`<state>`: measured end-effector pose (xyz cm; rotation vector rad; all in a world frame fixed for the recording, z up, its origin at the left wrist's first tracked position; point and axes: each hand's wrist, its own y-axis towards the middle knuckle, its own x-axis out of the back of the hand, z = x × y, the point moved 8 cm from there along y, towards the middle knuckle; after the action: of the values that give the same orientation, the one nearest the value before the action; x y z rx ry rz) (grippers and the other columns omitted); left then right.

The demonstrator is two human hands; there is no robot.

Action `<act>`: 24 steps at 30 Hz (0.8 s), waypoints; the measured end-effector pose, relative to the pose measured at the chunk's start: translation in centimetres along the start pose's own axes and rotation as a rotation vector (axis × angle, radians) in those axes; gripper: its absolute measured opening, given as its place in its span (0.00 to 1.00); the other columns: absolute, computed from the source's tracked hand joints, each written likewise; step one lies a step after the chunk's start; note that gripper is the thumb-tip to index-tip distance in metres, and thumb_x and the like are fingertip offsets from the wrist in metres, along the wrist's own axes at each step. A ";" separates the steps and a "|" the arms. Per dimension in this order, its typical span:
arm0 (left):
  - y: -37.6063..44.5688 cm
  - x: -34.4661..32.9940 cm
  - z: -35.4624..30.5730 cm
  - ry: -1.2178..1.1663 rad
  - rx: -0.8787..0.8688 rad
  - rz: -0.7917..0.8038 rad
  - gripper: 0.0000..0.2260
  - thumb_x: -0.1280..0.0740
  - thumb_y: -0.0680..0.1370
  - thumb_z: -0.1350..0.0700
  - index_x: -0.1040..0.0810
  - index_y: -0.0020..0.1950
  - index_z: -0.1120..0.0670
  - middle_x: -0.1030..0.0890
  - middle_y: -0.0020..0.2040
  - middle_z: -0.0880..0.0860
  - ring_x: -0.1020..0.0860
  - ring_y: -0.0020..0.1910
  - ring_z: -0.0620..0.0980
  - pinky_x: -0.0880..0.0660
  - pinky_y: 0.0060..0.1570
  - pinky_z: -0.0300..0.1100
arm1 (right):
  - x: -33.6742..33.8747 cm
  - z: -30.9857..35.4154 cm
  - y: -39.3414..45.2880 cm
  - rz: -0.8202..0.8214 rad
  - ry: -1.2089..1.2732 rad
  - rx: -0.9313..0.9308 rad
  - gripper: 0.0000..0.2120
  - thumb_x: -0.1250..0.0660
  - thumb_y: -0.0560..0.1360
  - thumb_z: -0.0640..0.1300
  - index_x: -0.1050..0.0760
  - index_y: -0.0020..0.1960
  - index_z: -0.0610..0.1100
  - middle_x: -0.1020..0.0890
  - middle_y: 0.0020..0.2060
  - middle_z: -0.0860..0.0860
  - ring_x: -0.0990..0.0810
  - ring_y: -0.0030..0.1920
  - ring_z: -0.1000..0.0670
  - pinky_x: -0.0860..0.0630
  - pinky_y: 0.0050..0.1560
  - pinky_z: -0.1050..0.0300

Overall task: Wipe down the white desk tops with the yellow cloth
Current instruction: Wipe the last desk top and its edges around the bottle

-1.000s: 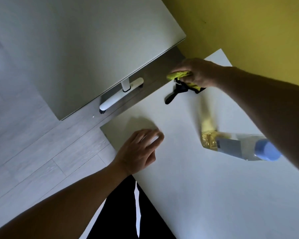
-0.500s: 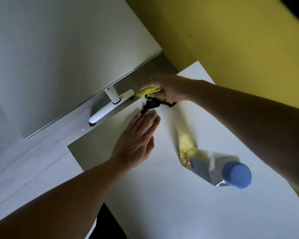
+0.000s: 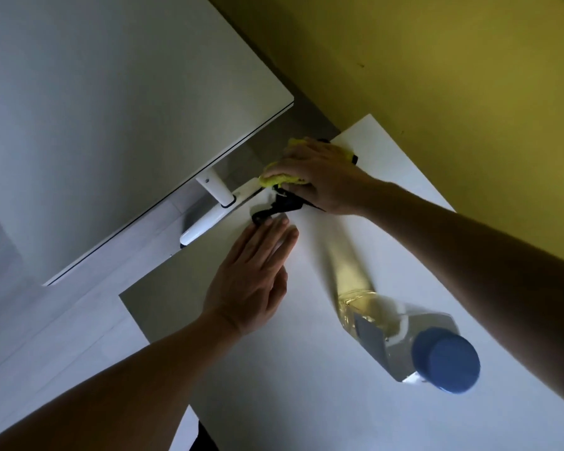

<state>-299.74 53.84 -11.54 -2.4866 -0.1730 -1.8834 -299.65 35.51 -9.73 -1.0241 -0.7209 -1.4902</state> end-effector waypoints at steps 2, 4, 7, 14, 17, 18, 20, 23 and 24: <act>0.0 0.1 -0.1 0.000 -0.010 -0.006 0.27 0.44 0.84 0.54 0.40 0.84 0.56 0.42 0.85 0.56 0.44 0.84 0.55 0.39 0.80 0.57 | 1.0 -2.4 -0.3 -0.039 -0.068 0.008 0.17 0.39 0.82 0.53 0.28 0.70 0.59 0.24 0.64 0.49 0.28 0.68 0.43 0.32 0.70 0.39; 0.1 0.2 -0.3 -0.002 -0.010 -0.014 0.27 0.44 0.84 0.54 0.40 0.84 0.57 0.42 0.85 0.56 0.44 0.84 0.56 0.39 0.80 0.58 | 3.4 -7.6 -1.1 -0.134 -0.114 -0.102 0.17 0.41 0.81 0.54 0.26 0.68 0.57 0.21 0.63 0.49 0.24 0.64 0.42 0.29 0.66 0.40; 0.2 0.3 -0.5 0.010 -0.008 -0.020 0.26 0.45 0.85 0.55 0.40 0.84 0.57 0.41 0.84 0.56 0.43 0.84 0.56 0.38 0.79 0.58 | 5.5 -13.0 -2.8 -0.205 -0.085 -0.294 0.19 0.43 0.80 0.54 0.25 0.68 0.53 0.21 0.62 0.45 0.26 0.65 0.40 0.30 0.67 0.42; 0.3 0.5 -0.6 0.041 -0.008 -0.017 0.26 0.45 0.85 0.54 0.39 0.84 0.57 0.40 0.84 0.57 0.42 0.84 0.57 0.37 0.79 0.58 | 3.6 -9.0 -3.9 -0.491 -0.147 -0.287 0.17 0.36 0.78 0.43 0.23 0.66 0.47 0.22 0.61 0.42 0.25 0.63 0.38 0.30 0.64 0.44; 0.3 0.6 -0.7 0.037 -0.019 -0.016 0.26 0.45 0.85 0.54 0.39 0.84 0.58 0.40 0.84 0.57 0.43 0.84 0.57 0.38 0.79 0.59 | 3.0 -9.0 -3.7 -0.482 -0.193 -0.316 0.17 0.40 0.81 0.47 0.25 0.69 0.49 0.23 0.62 0.43 0.25 0.64 0.38 0.28 0.64 0.41; 0.4 0.5 -0.7 0.037 -0.022 -0.015 0.26 0.46 0.85 0.54 0.39 0.84 0.58 0.40 0.84 0.57 0.43 0.84 0.57 0.38 0.79 0.59 | 3.6 -9.8 -3.9 -0.515 -0.175 -0.409 0.18 0.41 0.81 0.48 0.26 0.69 0.49 0.23 0.63 0.43 0.25 0.64 0.37 0.26 0.62 0.41; 0.4 0.5 -0.7 0.041 -0.020 -0.006 0.26 0.46 0.85 0.53 0.39 0.84 0.58 0.40 0.84 0.57 0.43 0.84 0.57 0.38 0.79 0.59 | 4.5 -11.3 -4.8 -0.568 -0.080 -0.628 0.18 0.40 0.82 0.48 0.27 0.71 0.49 0.23 0.63 0.43 0.26 0.63 0.38 0.24 0.57 0.42; 0.4 0.4 -0.7 0.022 -0.024 -0.009 0.26 0.44 0.84 0.53 0.38 0.83 0.58 0.39 0.84 0.58 0.42 0.84 0.57 0.39 0.80 0.58 | 4.7 -11.7 -5.3 -0.576 -0.038 -0.766 0.19 0.41 0.84 0.50 0.30 0.74 0.50 0.24 0.62 0.43 0.25 0.60 0.39 0.23 0.55 0.45; 0.4 0.4 -0.7 0.028 -0.030 -0.004 0.27 0.44 0.84 0.53 0.37 0.83 0.59 0.38 0.83 0.58 0.41 0.83 0.57 0.38 0.80 0.58 | 4.8 -11.5 -5.8 -0.592 -0.030 -0.787 0.20 0.41 0.84 0.51 0.31 0.74 0.50 0.24 0.62 0.43 0.25 0.60 0.39 0.24 0.55 0.45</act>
<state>-300.29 53.46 -10.97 -2.4791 -0.1508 -1.9356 -307.60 24.33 -9.88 -1.4901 -0.4677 -2.3790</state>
